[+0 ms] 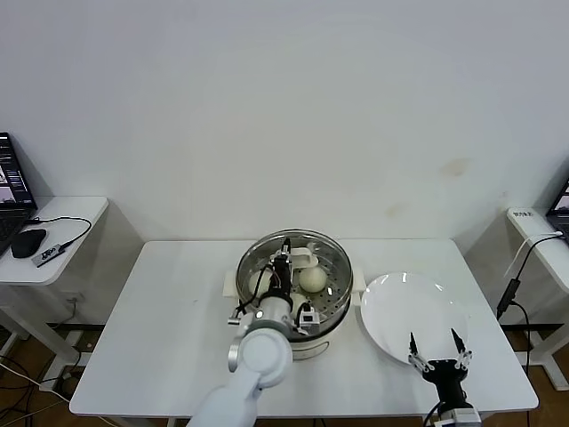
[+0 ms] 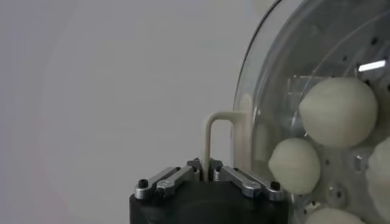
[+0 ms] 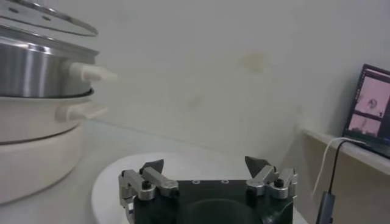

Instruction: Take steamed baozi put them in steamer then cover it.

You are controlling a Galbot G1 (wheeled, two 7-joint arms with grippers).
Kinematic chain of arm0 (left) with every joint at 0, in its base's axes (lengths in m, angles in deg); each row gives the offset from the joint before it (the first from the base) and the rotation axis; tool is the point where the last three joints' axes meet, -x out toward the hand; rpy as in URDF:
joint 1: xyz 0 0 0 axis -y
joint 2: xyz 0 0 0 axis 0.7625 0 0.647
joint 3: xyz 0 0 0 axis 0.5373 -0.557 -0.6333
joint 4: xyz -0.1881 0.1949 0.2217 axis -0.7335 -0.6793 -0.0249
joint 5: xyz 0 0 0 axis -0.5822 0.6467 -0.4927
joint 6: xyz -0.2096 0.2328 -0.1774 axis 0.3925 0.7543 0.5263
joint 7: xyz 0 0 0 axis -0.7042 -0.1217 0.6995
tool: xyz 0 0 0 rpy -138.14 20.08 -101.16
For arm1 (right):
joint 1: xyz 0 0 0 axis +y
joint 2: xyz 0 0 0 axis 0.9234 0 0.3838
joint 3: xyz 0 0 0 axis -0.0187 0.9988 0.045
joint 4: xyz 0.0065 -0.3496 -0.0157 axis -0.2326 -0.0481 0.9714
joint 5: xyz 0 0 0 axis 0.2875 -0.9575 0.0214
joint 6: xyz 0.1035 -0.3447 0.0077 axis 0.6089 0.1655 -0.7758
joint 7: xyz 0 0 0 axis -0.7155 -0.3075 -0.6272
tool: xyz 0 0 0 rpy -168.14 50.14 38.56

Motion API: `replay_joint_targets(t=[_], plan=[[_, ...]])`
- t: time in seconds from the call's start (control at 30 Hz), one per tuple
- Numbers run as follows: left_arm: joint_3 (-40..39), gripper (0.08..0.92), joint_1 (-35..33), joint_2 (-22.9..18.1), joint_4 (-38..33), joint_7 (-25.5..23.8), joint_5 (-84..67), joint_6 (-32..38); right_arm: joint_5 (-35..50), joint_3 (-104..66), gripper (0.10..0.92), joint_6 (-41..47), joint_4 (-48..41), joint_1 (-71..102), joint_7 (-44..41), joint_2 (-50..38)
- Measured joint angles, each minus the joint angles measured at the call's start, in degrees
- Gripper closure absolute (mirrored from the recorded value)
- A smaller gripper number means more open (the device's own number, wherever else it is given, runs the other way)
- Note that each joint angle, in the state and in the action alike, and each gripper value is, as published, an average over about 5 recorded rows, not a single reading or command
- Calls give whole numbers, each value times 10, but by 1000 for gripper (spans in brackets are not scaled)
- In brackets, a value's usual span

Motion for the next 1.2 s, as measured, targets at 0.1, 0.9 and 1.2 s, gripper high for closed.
replay_joint_targets(t=[0.1,0.9,1.2], plan=[[0,851,-3,-3,5,0,9,2,0,0,203,-1,-1,0,0,0],[5,812,-12,-19,20,4,35,14,-1,3,203,-3,-5,0,1,-2],[2,560,-25,-11,-1,5,35,21,-4,4,203,-4,-4,2,0,-1]])
